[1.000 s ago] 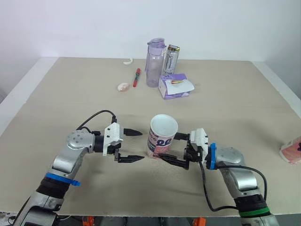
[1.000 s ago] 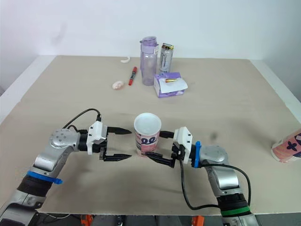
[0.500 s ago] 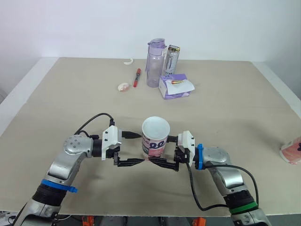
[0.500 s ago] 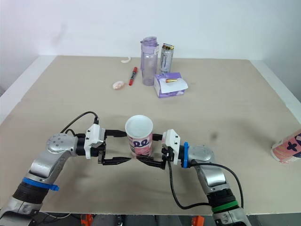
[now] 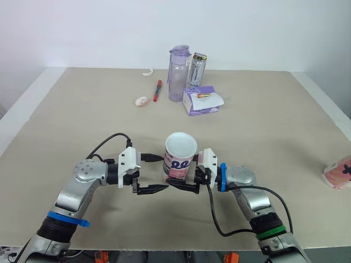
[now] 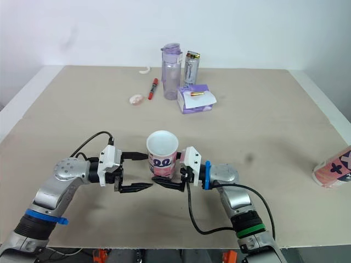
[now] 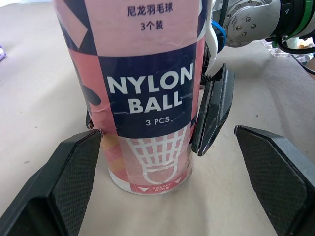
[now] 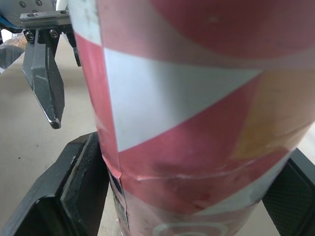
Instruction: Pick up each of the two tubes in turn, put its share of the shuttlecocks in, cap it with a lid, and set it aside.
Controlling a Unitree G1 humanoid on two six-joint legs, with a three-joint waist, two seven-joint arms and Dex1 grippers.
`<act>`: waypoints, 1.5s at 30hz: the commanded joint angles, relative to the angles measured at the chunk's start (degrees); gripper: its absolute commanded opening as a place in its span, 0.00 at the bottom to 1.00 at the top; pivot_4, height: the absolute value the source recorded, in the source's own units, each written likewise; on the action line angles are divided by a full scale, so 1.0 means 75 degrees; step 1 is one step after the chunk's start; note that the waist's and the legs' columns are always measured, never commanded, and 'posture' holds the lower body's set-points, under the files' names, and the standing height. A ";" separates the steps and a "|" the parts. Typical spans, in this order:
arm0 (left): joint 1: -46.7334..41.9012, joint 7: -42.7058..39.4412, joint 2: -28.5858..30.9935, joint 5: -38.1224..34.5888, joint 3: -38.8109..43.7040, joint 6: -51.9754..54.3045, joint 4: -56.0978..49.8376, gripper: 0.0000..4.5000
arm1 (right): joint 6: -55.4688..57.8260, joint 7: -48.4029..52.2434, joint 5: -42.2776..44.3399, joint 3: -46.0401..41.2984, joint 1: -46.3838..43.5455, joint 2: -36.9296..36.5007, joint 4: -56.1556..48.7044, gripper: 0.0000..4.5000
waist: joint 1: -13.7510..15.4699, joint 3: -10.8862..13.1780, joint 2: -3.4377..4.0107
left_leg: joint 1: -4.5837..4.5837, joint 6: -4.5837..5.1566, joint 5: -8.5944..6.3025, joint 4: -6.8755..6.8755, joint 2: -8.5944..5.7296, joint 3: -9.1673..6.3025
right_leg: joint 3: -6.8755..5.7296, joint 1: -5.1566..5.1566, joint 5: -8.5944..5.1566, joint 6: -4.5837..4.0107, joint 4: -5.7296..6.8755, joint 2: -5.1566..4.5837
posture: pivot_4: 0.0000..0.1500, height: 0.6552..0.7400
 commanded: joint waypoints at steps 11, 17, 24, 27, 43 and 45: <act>-0.0217 0.0006 0.0015 0.0009 0.0114 -0.0269 0.0058 1.00 | 0.0150 -0.0278 0.0304 -0.0379 0.0245 -0.0281 -0.0748 0.87 | 0.0002 0.0000 0.0000 | -0.0001 0.0000 0.0000 0.0000 0.0001 0.0001 | 0.0001 -0.0001 -0.0003 -0.0002 0.0000 0.0000 | 1.00 1.00; -0.0270 -0.0066 -0.0031 0.0032 0.0031 -0.0356 0.0187 1.00 | 0.0381 -0.0480 0.0438 -0.0578 0.0539 -0.0544 -0.1200 0.87 | 0.0004 0.0000 0.0000 | -0.0001 0.0000 0.0000 -0.0001 0.0002 0.0001 | 0.0002 -0.0001 -0.0004 -0.0003 0.0001 0.0002 | 1.00 1.00; -0.0354 -0.0142 -0.0071 0.0047 -0.0061 -0.0396 0.0253 1.00 | 0.0465 -0.0898 0.0532 -0.1166 0.1190 -0.0909 -0.1522 0.75 | 0.0006 0.0000 -0.0001 | -0.0001 0.0000 0.0000 -0.0001 0.0001 0.0003 | 0.0004 -0.0001 -0.0005 -0.0002 0.0001 0.0002 | 1.00 1.00; -0.0409 -0.0186 -0.0089 0.0065 -0.0101 -0.0414 0.0307 1.00 | 0.0578 -0.1126 0.0676 -0.1563 0.1585 -0.1070 -0.1774 0.75 | 0.0010 0.0000 0.0000 | -0.0001 0.0000 0.0000 -0.0001 0.0000 0.0002 | 0.0005 0.0001 -0.0007 0.0002 0.0000 0.0001 | 1.00 1.00; -0.0619 -0.0378 -0.0349 -0.0212 -0.0204 -0.0143 0.0127 1.00 | 0.1123 -0.4673 0.1378 -0.5716 0.2453 -0.1184 -0.0618 0.75 | -0.0003 -0.0005 0.0010 | 0.0013 0.0000 0.0000 -0.0004 -0.0002 0.0010 | 0.0024 0.0009 -0.0002 0.0000 0.0000 0.0004 | 1.00 1.00; -0.0649 -0.0341 -0.0410 -0.0273 -0.0188 -0.0063 0.0096 1.00 | 0.1015 -0.4861 0.1237 -0.5735 0.2390 -0.1208 -0.0353 0.75 | -0.0002 -0.0007 0.0014 | 0.0013 0.0000 0.0000 -0.0004 -0.0003 0.0010 | 0.0026 0.0010 -0.0002 0.0001 0.0000 0.0004 | 1.00 1.00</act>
